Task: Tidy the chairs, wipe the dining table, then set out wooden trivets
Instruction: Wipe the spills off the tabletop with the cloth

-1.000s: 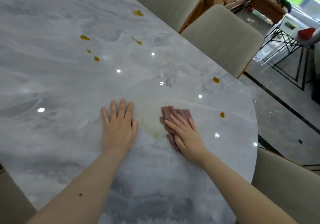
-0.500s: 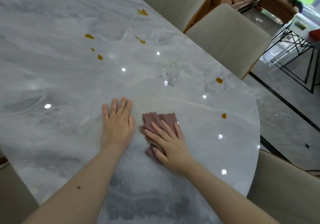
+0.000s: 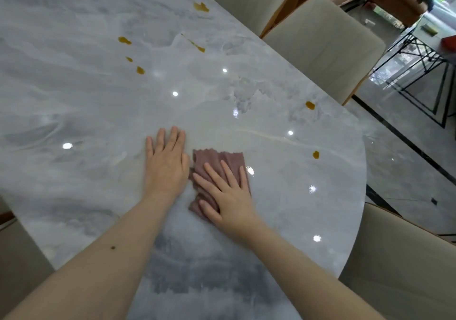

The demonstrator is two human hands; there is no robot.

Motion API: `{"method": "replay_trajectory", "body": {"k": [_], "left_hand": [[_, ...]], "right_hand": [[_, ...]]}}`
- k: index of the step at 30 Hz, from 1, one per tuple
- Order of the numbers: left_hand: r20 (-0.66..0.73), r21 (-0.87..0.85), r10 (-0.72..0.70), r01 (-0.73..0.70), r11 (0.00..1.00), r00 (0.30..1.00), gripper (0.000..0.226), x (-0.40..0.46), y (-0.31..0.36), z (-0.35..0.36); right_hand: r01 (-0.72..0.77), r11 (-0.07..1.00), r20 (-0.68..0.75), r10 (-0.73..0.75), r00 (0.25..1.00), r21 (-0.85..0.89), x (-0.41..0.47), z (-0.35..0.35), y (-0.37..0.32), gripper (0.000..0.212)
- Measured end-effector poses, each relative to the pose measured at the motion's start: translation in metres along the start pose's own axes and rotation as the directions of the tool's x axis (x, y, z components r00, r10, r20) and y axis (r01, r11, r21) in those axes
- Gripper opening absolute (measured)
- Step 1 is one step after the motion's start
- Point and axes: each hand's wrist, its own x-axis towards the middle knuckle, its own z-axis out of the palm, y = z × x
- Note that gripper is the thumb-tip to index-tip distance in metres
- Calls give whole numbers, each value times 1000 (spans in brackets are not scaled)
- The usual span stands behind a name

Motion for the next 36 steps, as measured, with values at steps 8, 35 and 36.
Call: {"method": "replay_trajectory", "body": {"k": [8, 35, 36], "left_hand": [[15, 43, -17, 16, 999, 1000, 56, 0, 0, 1], [84, -390, 350, -292, 873, 933, 11, -34, 34, -34], [83, -385, 386, -327, 863, 919, 9, -37, 35, -35]], "right_hand": [[-308, 951, -18, 308, 951, 12, 5, -23, 89, 55], [-263, 823, -198, 406, 892, 503, -67, -44, 7, 23], [-254, 832, -198, 391, 899, 493, -70, -42, 4, 21]]}}
